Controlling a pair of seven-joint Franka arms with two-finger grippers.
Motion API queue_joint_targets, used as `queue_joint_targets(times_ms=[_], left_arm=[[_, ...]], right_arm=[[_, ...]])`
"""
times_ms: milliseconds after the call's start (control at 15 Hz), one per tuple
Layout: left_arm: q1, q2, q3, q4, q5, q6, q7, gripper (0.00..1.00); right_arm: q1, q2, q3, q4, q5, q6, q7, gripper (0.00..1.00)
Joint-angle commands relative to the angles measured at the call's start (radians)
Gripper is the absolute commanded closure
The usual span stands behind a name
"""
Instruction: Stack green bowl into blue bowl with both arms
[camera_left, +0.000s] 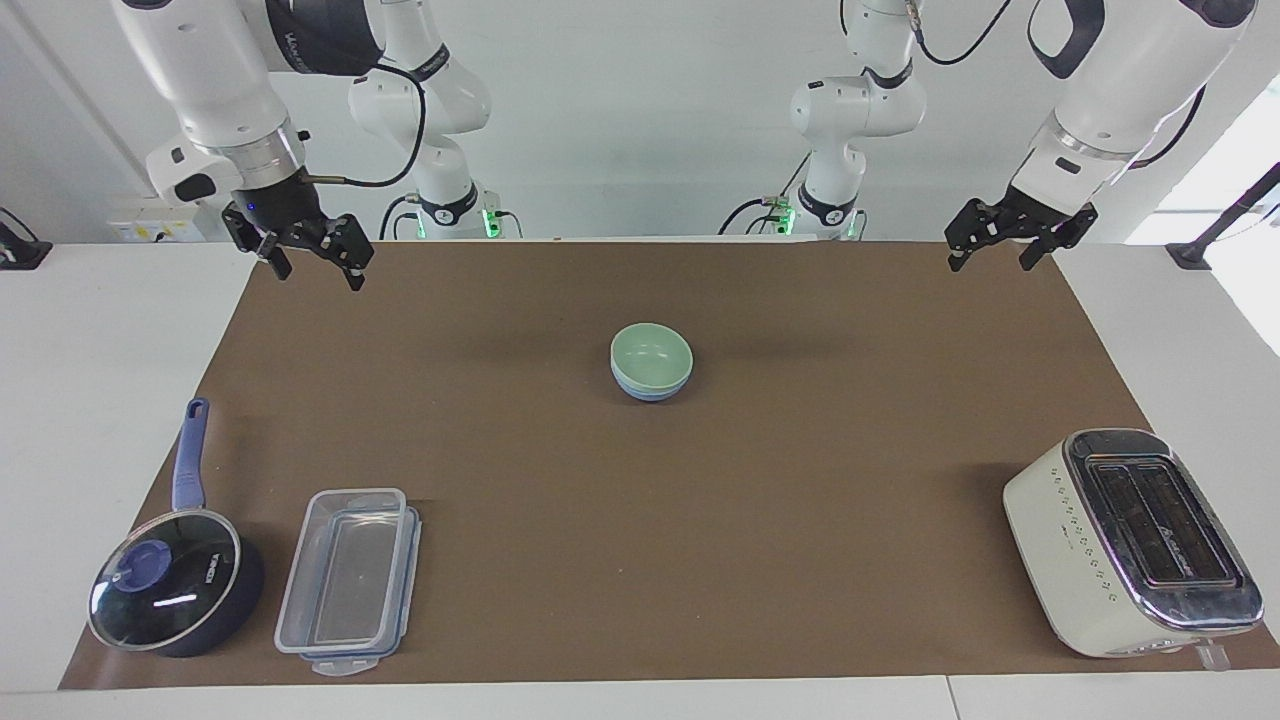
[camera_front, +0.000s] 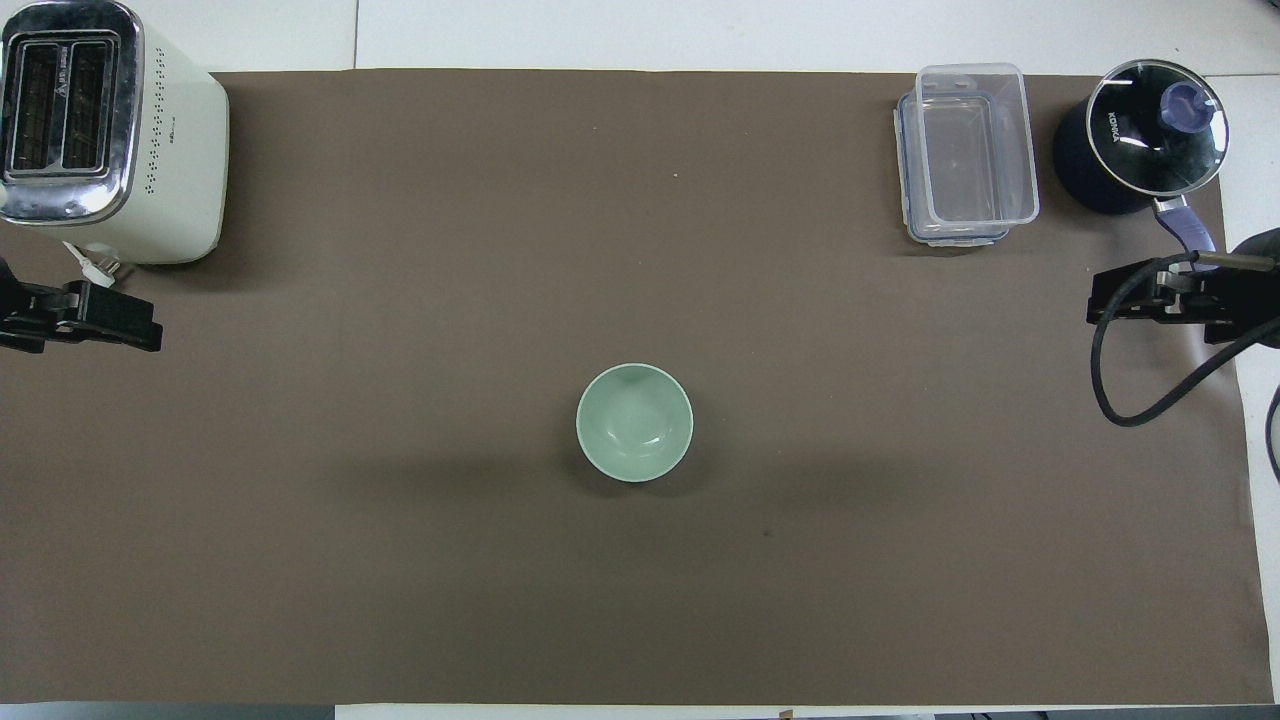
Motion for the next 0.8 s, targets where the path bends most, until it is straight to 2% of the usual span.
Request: queue_joint_targets(times_ms=[0, 267, 467, 733], left_arm=[[0.015, -0.019, -0.005, -0.021, -0.017, 0.010, 0.004, 0.00], [0.017, -0.019, -0.005, -0.021, -0.017, 0.010, 0.004, 0.00], [0.015, -0.019, -0.005, -0.022, -0.017, 0.008, 0.004, 0.00], [0.015, -0.019, -0.005, -0.021, -0.017, 0.008, 0.004, 0.00]], right_arm=[[-0.019, 0.037, 0.004, 0.071, 0.002, -0.065, -0.046, 0.00], [-0.069, 0.031, 0.004, 0.053, 0.003, -0.061, -0.181, 0.00], [-0.080, 0.031, 0.006, 0.051, 0.000, -0.067, -0.182, 0.00], [-0.072, 0.042, 0.013, 0.105, -0.004, -0.094, -0.167, 0.00]])
